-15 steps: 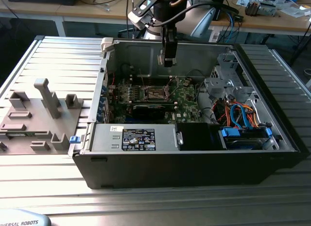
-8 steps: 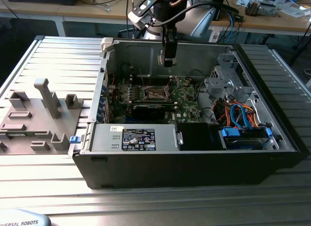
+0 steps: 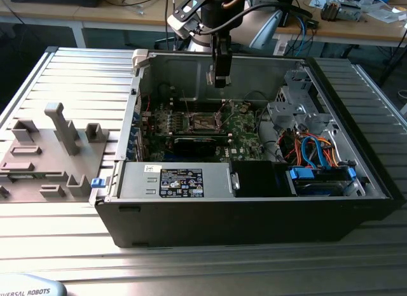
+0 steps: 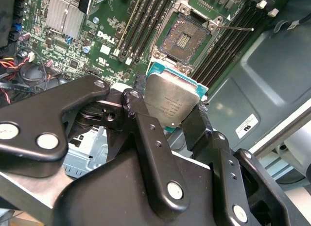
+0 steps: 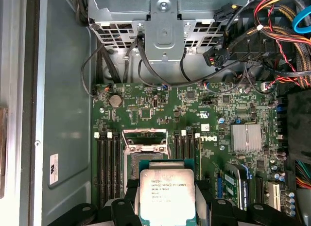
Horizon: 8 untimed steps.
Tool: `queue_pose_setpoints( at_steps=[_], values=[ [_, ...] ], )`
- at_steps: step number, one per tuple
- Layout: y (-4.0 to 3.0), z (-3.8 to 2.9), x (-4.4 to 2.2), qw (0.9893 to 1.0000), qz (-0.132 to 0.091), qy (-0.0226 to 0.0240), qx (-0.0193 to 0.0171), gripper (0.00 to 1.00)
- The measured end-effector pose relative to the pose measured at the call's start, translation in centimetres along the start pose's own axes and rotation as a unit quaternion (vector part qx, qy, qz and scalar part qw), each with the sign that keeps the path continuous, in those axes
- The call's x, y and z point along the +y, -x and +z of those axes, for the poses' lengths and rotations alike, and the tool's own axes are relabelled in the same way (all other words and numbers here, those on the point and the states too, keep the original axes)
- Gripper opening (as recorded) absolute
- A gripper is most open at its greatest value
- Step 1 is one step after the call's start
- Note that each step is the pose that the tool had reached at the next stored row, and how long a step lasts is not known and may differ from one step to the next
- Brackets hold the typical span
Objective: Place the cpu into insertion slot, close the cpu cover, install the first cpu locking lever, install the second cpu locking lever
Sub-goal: 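Place the cpu into insertion slot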
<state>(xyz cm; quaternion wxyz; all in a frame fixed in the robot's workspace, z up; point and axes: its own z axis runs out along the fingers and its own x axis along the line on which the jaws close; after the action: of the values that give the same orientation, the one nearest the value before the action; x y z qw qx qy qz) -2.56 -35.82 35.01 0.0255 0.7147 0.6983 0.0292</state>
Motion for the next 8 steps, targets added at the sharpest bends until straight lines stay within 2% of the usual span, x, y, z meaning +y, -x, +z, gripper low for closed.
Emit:
queue_pose_setpoints(
  at_steps=[8],
  values=[
    [0.0, 0.0, 0.0, 1.0, 0.003, 0.0, -0.0002, 0.54]
  ],
)
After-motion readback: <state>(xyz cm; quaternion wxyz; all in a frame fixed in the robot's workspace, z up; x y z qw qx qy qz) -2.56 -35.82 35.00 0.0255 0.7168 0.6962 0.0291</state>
